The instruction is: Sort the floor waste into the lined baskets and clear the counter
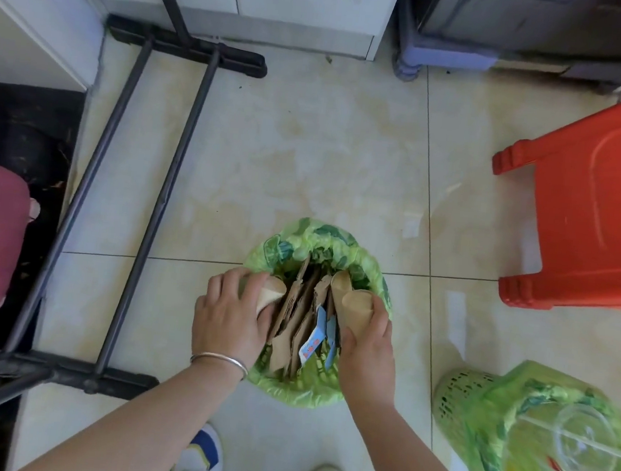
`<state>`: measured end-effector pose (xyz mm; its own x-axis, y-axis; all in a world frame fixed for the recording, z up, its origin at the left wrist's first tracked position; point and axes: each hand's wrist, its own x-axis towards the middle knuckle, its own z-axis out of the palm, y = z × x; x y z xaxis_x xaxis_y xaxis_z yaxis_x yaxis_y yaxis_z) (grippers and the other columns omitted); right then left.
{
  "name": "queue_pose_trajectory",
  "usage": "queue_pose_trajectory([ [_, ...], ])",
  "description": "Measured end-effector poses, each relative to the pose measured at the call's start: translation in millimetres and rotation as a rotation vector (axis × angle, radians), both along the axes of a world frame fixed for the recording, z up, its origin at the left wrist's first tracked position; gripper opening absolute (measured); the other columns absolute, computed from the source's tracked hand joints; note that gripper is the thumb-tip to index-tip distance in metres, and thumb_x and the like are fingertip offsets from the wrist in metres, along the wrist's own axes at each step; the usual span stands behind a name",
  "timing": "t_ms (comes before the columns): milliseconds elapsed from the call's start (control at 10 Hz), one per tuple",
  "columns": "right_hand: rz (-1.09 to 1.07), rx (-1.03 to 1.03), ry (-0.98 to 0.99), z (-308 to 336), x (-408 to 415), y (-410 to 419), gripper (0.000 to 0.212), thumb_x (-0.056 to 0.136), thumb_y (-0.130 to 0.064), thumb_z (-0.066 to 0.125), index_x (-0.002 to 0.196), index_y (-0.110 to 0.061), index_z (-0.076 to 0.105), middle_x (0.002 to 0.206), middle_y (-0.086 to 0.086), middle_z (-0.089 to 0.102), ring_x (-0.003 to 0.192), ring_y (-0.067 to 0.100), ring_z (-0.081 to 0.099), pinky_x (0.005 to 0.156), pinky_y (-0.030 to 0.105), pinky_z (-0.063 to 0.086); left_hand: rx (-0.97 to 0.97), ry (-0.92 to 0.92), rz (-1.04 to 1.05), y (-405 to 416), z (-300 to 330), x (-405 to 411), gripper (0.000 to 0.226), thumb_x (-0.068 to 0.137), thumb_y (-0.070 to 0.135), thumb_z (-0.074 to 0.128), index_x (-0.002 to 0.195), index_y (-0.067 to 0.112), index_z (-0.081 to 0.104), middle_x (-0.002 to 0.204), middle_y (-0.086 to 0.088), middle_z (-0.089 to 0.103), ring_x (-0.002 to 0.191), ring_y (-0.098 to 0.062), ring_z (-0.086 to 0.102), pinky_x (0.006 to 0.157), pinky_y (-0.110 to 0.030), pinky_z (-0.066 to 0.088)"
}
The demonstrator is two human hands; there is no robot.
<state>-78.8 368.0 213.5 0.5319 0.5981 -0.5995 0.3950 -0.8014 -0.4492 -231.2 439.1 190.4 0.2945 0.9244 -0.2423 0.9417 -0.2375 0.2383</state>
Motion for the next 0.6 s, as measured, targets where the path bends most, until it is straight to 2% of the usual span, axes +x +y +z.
queue_pose_trajectory([
  [100,-0.043,-0.112,0.019,-11,-2,7,0.059,0.095,-0.018,0.043,0.145,-0.015,0.013,0.141,0.011,0.042,0.111,0.035,0.056,0.075,0.033,0.041,-0.008,0.123,-0.088,2,-13,3,0.048,0.091,0.050,0.027,0.121,0.025,0.055,0.131,-0.013,0.052,0.120,-0.032,0.038,0.093,-0.051,0.039],
  [200,-0.120,-0.290,0.083,-25,-6,11,0.051,0.095,-0.012,0.039,0.140,-0.006,0.015,0.123,0.017,0.055,0.108,0.032,0.058,0.073,0.030,0.039,-0.096,0.260,-0.173,8,-21,10,0.084,0.086,0.054,-0.020,0.133,0.032,0.047,0.152,-0.007,0.032,0.135,-0.031,0.016,0.106,-0.057,0.010],
  [300,-0.174,-0.365,0.131,-36,-10,15,0.056,0.095,-0.012,0.039,0.142,-0.005,0.010,0.121,0.018,0.056,0.111,0.032,0.057,0.079,0.033,0.043,-0.201,0.335,-0.238,16,-22,20,0.086,0.077,0.058,-0.026,0.143,0.038,0.025,0.154,0.002,-0.021,0.140,-0.030,-0.018,0.107,-0.061,-0.011],
  [400,-0.228,-0.343,0.192,-41,-8,20,0.066,0.094,-0.017,0.043,0.146,-0.010,0.003,0.125,0.019,0.054,0.115,0.033,0.054,0.086,0.037,0.044,-0.228,0.396,-0.254,22,-25,30,0.055,0.092,0.054,0.005,0.139,0.038,0.027,0.142,0.004,-0.039,0.142,-0.033,-0.025,0.104,-0.063,-0.018],
  [500,-0.251,-0.329,0.185,-33,-7,22,0.071,0.092,-0.015,0.045,0.148,-0.014,0.002,0.127,0.020,0.052,0.115,0.034,0.054,0.089,0.039,0.045,-0.206,0.328,-0.236,26,-24,27,0.051,0.091,0.051,0.012,0.134,0.039,0.038,0.156,0.004,-0.019,0.145,-0.031,-0.012,0.106,-0.058,-0.014],
  [600,-0.160,-0.268,0.110,-17,-10,12,0.080,0.088,-0.008,0.044,0.149,-0.024,-0.005,0.125,0.019,0.051,0.105,0.032,0.058,0.078,0.036,0.047,-0.073,0.168,-0.206,14,-14,15,0.042,0.088,0.045,0.031,0.117,0.034,0.059,0.145,-0.009,0.041,0.132,-0.032,0.028,0.106,-0.059,0.028],
])
